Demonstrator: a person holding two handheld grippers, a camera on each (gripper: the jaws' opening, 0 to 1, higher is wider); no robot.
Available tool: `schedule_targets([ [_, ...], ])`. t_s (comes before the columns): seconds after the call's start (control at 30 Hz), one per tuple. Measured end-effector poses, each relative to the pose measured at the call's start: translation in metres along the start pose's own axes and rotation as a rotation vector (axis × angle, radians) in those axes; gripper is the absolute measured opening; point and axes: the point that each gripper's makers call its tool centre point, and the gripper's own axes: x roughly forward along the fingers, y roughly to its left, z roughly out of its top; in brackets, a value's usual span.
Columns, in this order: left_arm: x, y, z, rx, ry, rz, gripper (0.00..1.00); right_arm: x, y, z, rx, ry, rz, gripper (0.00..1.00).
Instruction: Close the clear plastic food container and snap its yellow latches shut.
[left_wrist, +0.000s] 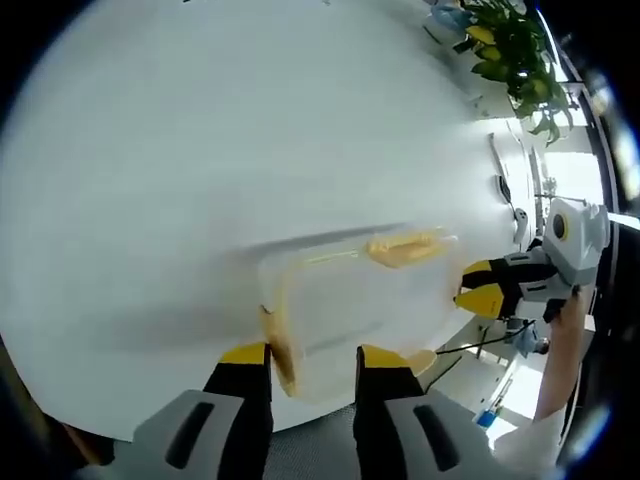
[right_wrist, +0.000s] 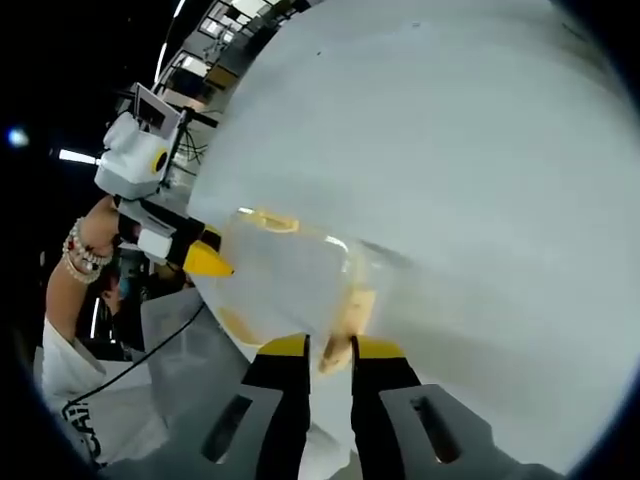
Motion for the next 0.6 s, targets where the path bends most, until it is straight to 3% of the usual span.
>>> schedule_targets([
  [0.03, 0.0, 0.0, 0.0, -0.001, 0.001, -0.001, 0.24, 0.0, 0.0, 0.0, 0.0, 0.0, 0.001, 0.1],
  [0.07, 0.0, 0.01, -0.002, 0.037, 0.022, 0.041, 0.23, -0.001, 0.001, 0.001, -0.011, -0.003, 0.011, 0.1],
  [0.1, 0.005, -0.001, -0.003, 0.003, 0.015, 0.016, 0.23, -0.002, 0.0, 0.0, -0.002, -0.002, 0.005, 0.1],
  [0.4, 0.019, -0.014, -0.004, 0.015, 0.009, 0.011, 0.24, -0.006, -0.001, -0.003, -0.002, -0.011, 0.021, 0.09],
  [0.47, 0.019, -0.014, -0.003, 0.013, 0.007, 0.011, 0.24, -0.008, -0.002, 0.0, 0.07, -0.037, 0.057, 0.07],
  [0.6, 0.018, -0.018, -0.006, 0.015, 0.003, 0.011, 0.24, -0.009, -0.004, 0.002, 0.033, -0.038, 0.06, 0.07],
])
